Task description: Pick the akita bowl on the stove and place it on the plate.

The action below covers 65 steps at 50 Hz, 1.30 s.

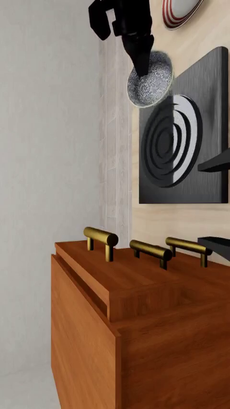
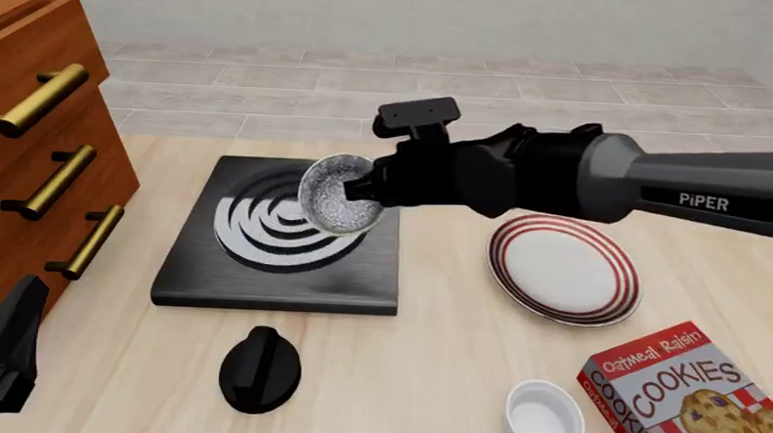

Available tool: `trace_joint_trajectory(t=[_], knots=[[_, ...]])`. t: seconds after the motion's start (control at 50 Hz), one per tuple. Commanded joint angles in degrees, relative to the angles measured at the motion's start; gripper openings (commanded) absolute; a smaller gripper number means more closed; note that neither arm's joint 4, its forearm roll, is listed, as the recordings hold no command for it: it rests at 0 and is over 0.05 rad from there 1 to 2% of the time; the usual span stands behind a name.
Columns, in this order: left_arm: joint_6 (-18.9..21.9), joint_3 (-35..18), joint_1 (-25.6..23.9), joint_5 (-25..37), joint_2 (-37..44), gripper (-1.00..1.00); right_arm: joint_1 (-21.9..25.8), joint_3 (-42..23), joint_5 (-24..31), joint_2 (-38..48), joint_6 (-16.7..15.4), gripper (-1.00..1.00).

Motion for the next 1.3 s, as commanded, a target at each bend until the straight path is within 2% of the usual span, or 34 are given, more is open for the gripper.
trace_joint_trajectory(t=[0.02, 0.34, 0.8, 1.08, 1.3], knots=[[0.0, 0.0, 0.0, 0.0, 0.0, 1.0, -2.9, 3.4, -2.3, -2.3, 0.2, -1.0], [0.0, 0.0, 0.0, 0.0, 0.0, 1.0, -7.1, 6.9, -5.3, -3.1, 0.6, -1.0], [0.0, 0.0, 0.0, 0.0, 0.0, 1.0, -16.3, 13.3, -10.7, -4.5, 0.5, -1.0], [0.0, 0.0, 0.0, 0.0, 0.0, 1.0, -19.2, 15.6, -12.8, -4.6, 0.8, -1.0], [0.0, 0.0, 0.0, 0.0, 0.0, 1.0, -21.6, 16.0, -13.6, -3.4, -0.3, -1.0]])
